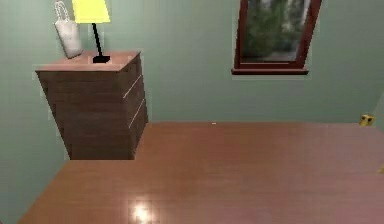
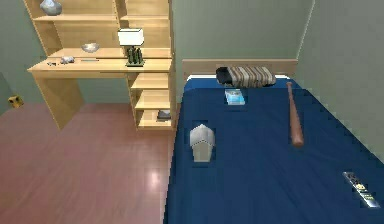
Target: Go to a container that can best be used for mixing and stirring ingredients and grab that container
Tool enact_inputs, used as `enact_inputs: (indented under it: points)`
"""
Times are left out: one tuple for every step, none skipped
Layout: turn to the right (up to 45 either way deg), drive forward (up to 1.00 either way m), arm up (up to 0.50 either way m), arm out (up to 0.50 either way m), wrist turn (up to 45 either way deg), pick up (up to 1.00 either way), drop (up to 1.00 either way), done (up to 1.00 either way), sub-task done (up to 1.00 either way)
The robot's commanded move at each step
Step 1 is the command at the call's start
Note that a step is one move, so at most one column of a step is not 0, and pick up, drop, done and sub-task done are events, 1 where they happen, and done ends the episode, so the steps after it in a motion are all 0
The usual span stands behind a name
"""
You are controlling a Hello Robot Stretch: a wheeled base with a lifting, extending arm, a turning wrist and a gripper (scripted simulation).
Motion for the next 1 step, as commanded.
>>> enact_inputs:
  points:
    - [0.0, 0.1, 0.0, 0.0, 0.0, 0.0, 0.0, 0.0, 0.0]
